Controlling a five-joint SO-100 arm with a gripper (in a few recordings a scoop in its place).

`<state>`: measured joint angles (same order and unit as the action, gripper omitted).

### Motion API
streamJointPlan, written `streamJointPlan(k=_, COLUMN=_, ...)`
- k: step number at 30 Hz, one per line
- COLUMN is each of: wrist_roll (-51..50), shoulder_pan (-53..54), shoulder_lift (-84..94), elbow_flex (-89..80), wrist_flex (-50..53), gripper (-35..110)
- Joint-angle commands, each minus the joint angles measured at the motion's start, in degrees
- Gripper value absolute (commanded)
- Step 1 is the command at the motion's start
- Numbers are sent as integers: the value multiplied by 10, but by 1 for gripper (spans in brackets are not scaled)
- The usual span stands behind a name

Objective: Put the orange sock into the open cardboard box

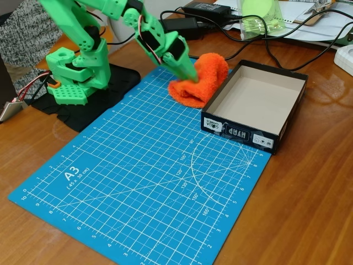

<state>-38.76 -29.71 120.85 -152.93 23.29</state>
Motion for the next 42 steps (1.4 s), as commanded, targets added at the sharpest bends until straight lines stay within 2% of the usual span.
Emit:
streamJointPlan(k=1, wrist_roll=-2, shoulder_pan=11, shoulder_lift=-30, elbow_flex=33, wrist_flex=6, gripper=0)
streamJointPlan(k=14, wrist_roll=112, shoulder_pan=4, shoulder_lift=163, elbow_flex=142, wrist_flex=164, gripper=0)
streamJointPlan(k=20, wrist_roll=191, shoulder_pan=34, shoulder_lift=195, elbow_flex=190, wrist_flex=170, gripper=0)
streamJointPlan(k=27, wrist_roll=263, shoulder_pan=83, shoulder_lift=192, elbow_flex=159, wrist_flex=5, gripper=0)
streamJointPlan(k=38, wrist_roll=273, shoulder_pan=87, shoulder_lift=159, elbow_flex=116, wrist_flex=-160, gripper=0)
streamJointPlan(k=42, wrist_roll=292, shoulder_pan=89, shoulder_lift=177, elbow_flex=55, wrist_flex=-210, gripper=17)
